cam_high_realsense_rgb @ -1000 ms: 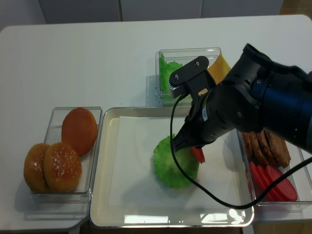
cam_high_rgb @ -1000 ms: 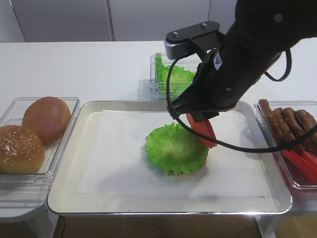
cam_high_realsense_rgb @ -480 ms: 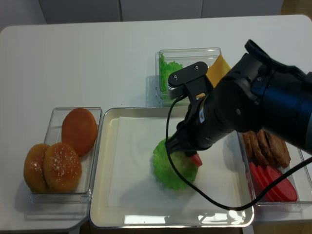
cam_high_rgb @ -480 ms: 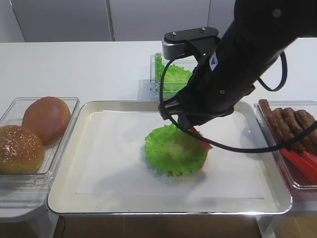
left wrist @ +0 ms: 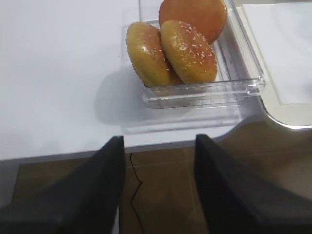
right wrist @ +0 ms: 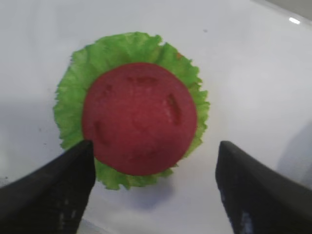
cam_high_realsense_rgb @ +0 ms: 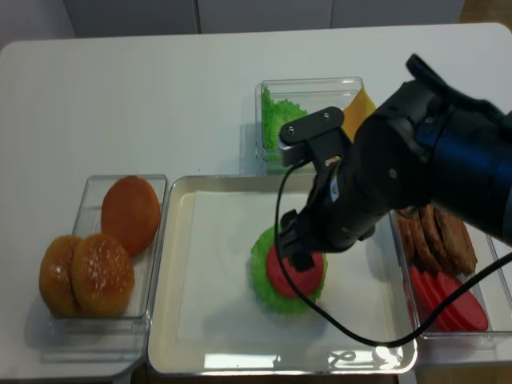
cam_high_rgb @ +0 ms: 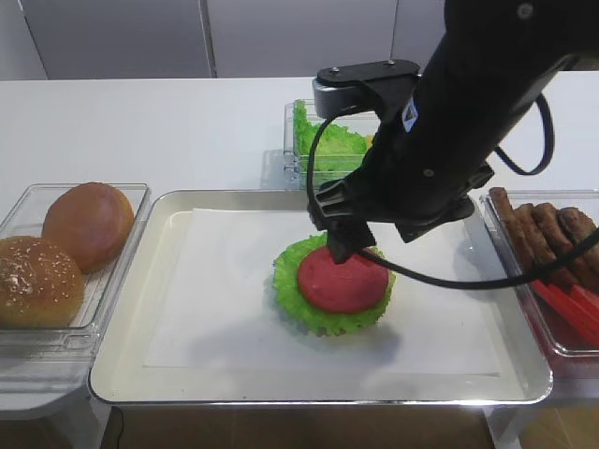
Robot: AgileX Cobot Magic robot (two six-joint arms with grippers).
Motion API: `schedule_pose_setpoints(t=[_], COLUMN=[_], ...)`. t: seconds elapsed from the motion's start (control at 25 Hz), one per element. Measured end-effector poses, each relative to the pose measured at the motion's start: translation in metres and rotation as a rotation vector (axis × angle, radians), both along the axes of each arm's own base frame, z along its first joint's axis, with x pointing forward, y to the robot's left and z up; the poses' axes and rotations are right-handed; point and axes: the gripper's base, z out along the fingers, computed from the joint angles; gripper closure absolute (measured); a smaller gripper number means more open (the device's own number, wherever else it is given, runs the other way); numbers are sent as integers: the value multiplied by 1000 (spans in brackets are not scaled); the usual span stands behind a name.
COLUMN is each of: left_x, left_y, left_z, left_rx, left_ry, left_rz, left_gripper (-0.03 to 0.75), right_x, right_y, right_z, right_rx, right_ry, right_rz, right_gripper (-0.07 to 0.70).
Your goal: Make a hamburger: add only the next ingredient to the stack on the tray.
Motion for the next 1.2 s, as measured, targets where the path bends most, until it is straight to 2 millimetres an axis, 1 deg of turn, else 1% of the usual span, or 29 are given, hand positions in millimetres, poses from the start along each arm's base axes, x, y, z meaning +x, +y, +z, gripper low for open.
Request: schedule_pose_setpoints(t=[0.08,0.16,0.36,0.44,0.52,0.6,0.68,0.84,0.96,1.04,1.2], left_x=[0,0,0,0,0,0,0,0,0,0,0], left_y=[0,0,0,0,0,0,0,0,0,0,0], left_z=[0,0,0,0,0,0,0,0,0,0,0], left_rx=[0,0,0,0,0,0,0,0,0,0,0], left_ry=[0,0,0,0,0,0,0,0,0,0,0], left_rz=[0,0,0,0,0,0,0,0,0,0,0], left_gripper=[374,374,374,374,374,374,374,374,374,374,374], right_x=[7,14,25,24,17,-1,-23,-78,-116,-141,-186], right_y=[-11,-28,-89,-113,-137,-154,-164,-170,-174,-177,-182], right_z=[3,10,28,37,43,51,58,70,73,74,71], right_rx=[-21,-22,-39,-38,-34,-25,-13,30,64,82,122], right_ry=[9,1,7,15,12,-10,-43,-126,-172,-214,-306], right_rz=[-19,-56,-201,-271,-348,-401,-431,-438,-461,-463,-466], right_gripper=[70,95,119,120,121,121,125,136,139,140,142])
